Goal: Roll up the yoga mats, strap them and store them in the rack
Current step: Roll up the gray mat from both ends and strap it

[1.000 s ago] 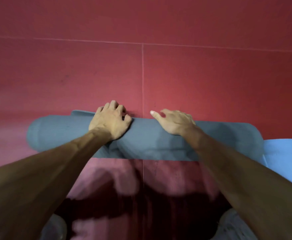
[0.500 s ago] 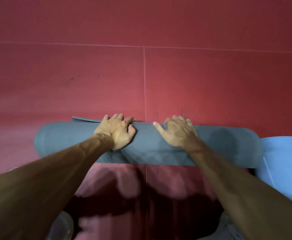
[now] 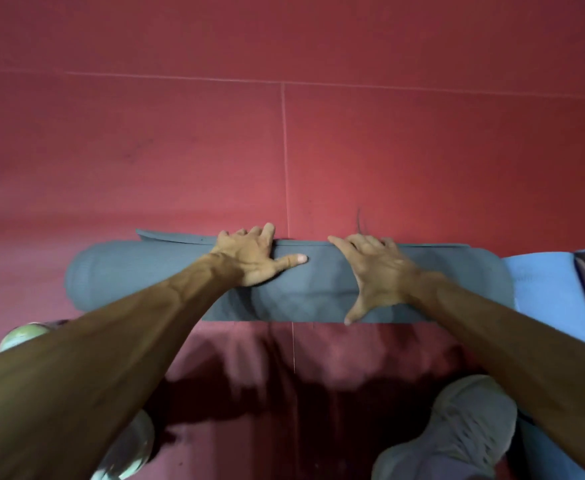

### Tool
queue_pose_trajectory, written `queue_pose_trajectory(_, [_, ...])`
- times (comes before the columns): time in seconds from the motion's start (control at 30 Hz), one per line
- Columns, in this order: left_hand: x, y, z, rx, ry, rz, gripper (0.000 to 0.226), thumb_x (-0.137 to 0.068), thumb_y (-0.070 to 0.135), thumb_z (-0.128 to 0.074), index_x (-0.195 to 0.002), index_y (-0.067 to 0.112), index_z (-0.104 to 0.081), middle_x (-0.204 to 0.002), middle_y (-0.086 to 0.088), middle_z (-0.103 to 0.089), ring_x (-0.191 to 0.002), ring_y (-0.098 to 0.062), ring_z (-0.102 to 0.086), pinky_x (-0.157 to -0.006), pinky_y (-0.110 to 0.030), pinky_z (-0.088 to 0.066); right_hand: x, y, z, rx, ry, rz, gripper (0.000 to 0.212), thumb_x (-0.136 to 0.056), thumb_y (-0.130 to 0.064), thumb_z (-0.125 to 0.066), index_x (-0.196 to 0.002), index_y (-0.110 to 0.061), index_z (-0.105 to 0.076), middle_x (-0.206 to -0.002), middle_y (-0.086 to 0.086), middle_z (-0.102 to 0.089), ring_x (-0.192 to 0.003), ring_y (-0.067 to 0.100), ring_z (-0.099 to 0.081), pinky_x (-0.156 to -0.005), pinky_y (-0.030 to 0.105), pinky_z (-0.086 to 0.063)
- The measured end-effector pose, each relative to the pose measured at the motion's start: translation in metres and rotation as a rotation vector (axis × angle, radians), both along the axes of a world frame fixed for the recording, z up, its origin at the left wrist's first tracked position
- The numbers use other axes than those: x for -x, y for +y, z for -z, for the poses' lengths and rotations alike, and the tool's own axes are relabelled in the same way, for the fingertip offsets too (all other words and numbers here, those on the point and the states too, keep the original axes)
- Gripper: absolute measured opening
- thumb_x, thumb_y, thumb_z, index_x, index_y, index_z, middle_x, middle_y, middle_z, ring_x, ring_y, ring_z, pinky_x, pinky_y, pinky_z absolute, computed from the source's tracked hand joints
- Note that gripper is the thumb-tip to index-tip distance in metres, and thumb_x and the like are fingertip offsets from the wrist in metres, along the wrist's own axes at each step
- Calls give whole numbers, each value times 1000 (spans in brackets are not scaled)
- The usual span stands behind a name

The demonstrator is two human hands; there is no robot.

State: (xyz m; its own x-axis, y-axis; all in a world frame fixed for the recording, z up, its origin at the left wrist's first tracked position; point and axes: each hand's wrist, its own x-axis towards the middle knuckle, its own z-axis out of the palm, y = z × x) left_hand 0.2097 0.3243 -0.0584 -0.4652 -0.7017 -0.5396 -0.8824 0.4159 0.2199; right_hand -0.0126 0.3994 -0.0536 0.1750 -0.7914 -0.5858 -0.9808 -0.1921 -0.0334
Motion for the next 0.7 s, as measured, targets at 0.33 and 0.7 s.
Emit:
queue_pose_trajectory(0.33, [69, 49, -8, 70, 6, 309, 147, -46, 77, -73, -151, 8, 2, -145, -10, -29, -132, -30, -31, -110, -53, -25, 5, 47, 8, 429, -36, -95, 129, -26, -71, -73, -131, -3, -39, -120, 15, -56, -101, 33, -57, -88, 51, -42])
queue_pose_trajectory(0.7, [102, 37, -165, 358, 346, 103, 119, -43, 67, -80, -138, 15, -30, -127, -3, -40, -120, -24, -39, -97, -46, -37, 43, 20, -183, 743, 269, -323, 133, -33, -72, -78, -140, -2, -42, -133, 16, -51, -122, 33, -48, -103, 54, -32])
